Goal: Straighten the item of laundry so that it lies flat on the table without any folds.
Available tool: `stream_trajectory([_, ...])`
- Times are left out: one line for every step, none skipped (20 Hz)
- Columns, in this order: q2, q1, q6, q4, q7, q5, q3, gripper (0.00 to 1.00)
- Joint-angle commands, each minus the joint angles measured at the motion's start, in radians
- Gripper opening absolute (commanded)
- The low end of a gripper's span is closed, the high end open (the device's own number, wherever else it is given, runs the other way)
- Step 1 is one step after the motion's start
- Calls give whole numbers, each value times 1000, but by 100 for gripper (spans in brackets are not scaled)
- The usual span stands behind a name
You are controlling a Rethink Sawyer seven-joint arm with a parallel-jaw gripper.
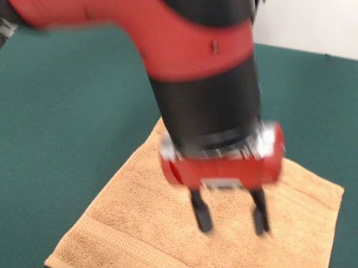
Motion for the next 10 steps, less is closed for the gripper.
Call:
stream_trajectory([-212,56,151,146,336,-50,-229,100])
stream_trajectory([-226,59,119,167,336,-55,-246,100])
stream_trajectory([-238,60,89,190,336,-58,-260,100])
stream_trajectory([-242,59,74,203,336,-56,-268,100])
stream_trajectory([-247,60,44,223,338,-56,-280,100])
stream_trajectory([-243,60,28,227,339,-57,-289,100])
stream_trajectory([-242,64,-7,237,337,-59,-305,100])
stream_trajectory([-251,65,-31,260,336,-59,-315,100])
stream_trajectory([-253,64,-55,279,325,-57,-318,100])
stream_trajectory([-254,62,-79,297,313,-55,-322,100])
